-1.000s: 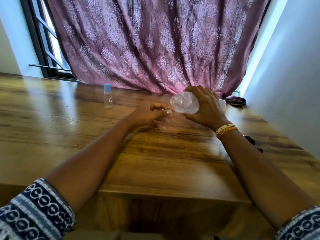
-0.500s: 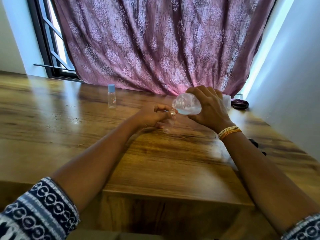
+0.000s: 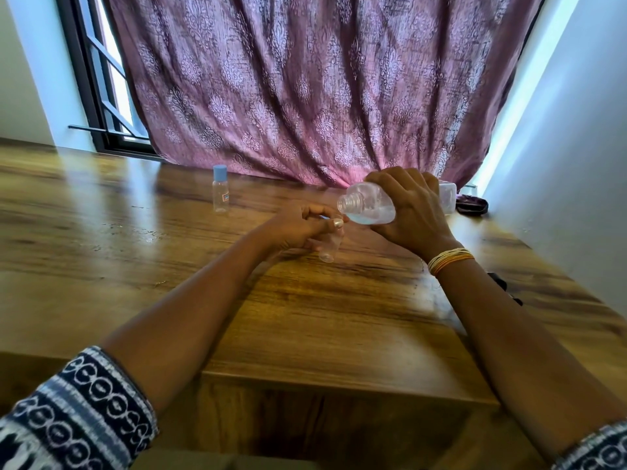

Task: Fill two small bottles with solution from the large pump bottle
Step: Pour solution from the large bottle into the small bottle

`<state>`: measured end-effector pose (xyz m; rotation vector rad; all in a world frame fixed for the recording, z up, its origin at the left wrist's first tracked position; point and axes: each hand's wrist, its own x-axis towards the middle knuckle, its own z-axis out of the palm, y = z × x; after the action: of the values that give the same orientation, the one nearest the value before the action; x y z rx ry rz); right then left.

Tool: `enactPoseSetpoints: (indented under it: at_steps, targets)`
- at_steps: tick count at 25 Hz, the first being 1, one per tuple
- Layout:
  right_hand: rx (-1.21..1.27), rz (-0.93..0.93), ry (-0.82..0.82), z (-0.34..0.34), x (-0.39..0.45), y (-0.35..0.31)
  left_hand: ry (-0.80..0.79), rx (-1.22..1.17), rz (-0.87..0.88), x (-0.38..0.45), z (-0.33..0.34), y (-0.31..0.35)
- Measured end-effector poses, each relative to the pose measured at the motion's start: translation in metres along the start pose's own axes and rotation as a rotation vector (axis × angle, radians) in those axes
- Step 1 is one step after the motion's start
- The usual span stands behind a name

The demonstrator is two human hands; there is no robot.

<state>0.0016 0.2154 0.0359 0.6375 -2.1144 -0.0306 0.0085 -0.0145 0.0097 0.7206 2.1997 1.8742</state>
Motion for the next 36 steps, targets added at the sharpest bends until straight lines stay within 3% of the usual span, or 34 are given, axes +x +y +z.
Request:
enactPoseSetpoints:
  at_steps: [36]
  targets:
    - [-0.07,-0.047,0.056,0.0063,0.001,0.0068,-0.007,-0.044,0.028,0.002,-0.0023,-0.0056]
